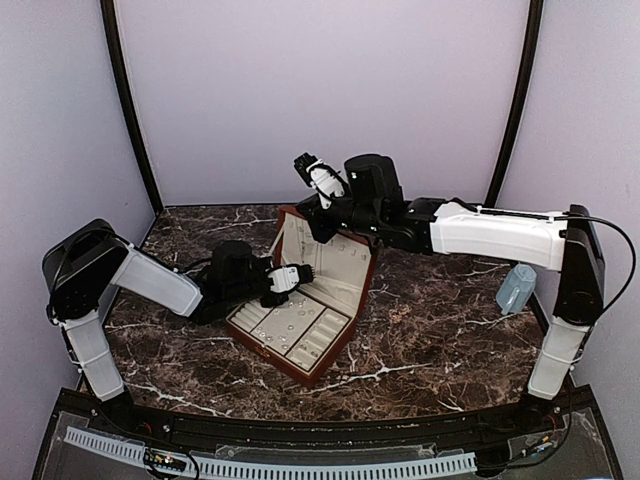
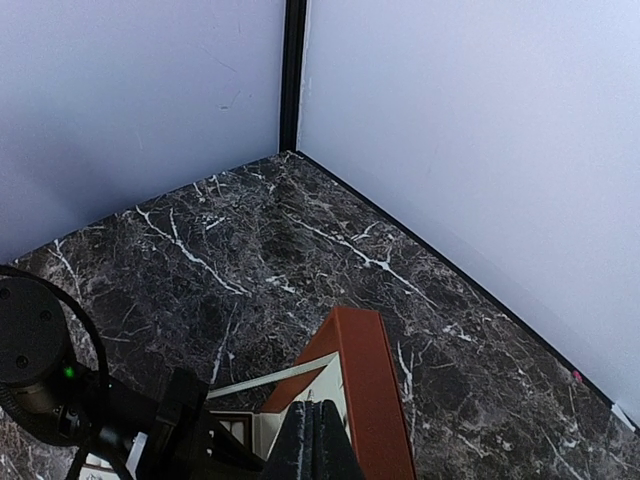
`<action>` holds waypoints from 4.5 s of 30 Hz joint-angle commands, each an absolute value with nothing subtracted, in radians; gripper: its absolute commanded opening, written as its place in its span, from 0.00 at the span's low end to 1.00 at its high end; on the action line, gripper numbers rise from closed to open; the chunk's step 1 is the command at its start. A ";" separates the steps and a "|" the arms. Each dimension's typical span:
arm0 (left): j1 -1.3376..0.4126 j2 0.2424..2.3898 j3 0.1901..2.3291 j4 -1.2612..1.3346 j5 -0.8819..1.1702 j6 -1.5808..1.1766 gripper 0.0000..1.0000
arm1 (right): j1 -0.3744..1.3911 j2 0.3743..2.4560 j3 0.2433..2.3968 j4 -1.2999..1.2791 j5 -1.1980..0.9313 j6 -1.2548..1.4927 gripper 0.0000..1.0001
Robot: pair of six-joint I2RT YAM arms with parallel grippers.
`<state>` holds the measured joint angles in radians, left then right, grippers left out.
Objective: Organize the mixed jewelry
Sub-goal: Hang the necklace on the necklace hanger.
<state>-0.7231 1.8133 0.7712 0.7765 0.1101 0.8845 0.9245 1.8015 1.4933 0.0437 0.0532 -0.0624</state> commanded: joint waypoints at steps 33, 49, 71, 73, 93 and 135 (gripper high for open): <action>-0.744 1.784 0.738 0.736 0.102 0.896 0.00 | 0.966 1.875 1.540 -0.072 0.275 -0.058 0.00; -0.746 1.785 0.735 0.739 0.096 0.903 0.00 | 0.988 1.925 1.605 -0.123 0.389 -0.078 0.00; -0.748 1.784 0.730 0.744 0.090 0.908 0.00 | 0.988 1.921 1.616 -0.134 0.411 -0.066 0.16; -0.748 1.784 0.730 0.744 0.088 0.908 0.00 | 0.988 1.921 1.616 -0.134 0.413 -0.066 0.16; -0.752 1.774 0.732 0.791 0.058 0.887 0.00 | 0.986 1.777 1.577 -0.124 0.196 0.000 0.24; -0.539 1.291 0.985 0.107 0.015 0.059 0.80 | 0.686 1.180 1.011 -0.197 0.047 0.375 0.41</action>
